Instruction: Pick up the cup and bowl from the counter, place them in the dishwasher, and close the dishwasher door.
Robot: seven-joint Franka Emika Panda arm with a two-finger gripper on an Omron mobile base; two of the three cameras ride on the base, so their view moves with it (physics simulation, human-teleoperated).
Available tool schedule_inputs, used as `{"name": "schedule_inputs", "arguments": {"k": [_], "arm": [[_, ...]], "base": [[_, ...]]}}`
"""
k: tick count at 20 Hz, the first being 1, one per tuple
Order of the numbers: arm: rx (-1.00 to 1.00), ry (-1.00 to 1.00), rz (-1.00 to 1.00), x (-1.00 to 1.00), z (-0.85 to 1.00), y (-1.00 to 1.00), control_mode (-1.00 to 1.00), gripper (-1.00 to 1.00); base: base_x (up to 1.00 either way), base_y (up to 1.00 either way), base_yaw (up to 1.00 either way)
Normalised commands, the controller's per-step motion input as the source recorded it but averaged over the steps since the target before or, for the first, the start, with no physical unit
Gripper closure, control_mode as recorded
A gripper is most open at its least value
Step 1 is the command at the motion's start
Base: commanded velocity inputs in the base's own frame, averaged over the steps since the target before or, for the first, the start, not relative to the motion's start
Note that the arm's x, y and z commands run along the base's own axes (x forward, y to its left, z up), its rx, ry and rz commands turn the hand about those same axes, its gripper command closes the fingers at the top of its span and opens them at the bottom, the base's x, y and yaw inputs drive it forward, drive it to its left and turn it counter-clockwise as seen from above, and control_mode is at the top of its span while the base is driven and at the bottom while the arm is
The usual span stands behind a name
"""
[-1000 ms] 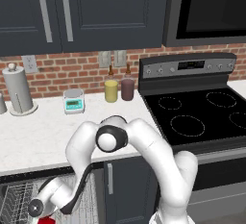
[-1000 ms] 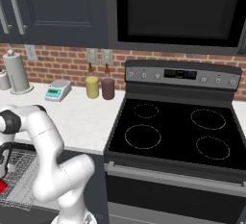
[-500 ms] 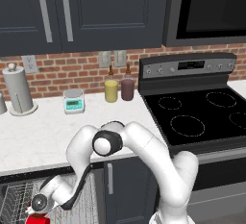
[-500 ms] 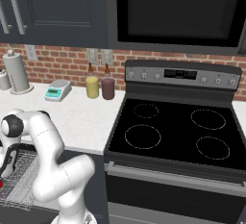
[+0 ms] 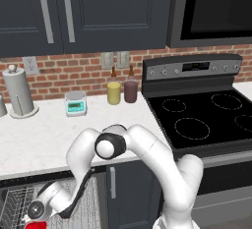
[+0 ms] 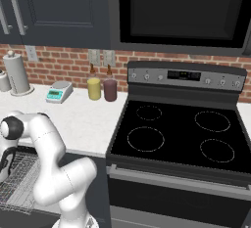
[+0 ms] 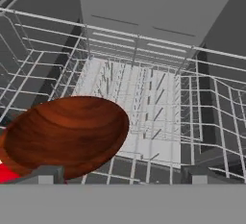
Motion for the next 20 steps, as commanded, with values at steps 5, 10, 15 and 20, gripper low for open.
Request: {"name": "schedule_inputs", "arguments": {"k": [5,10,15,20], "arm": [[0.03,0.01,0.00,-0.58,0.59,0.01,-1.00,-1.00],[0.15,0.01,0.00,-0.93,0.87,0.00,-1.00,-1.00],[0.16,0.00,0.00,-1.00,1.00,0.00,-1.00,-1.00],[0.21,-0.04,-0.01,-1.00,0.92,0.03,-1.00,-1.00]], "base": [[0.00,0.00,0.00],[0.00,0.00,0.00],[0.00,0.00,0.00],[0.00,0.00,0.00]]}}
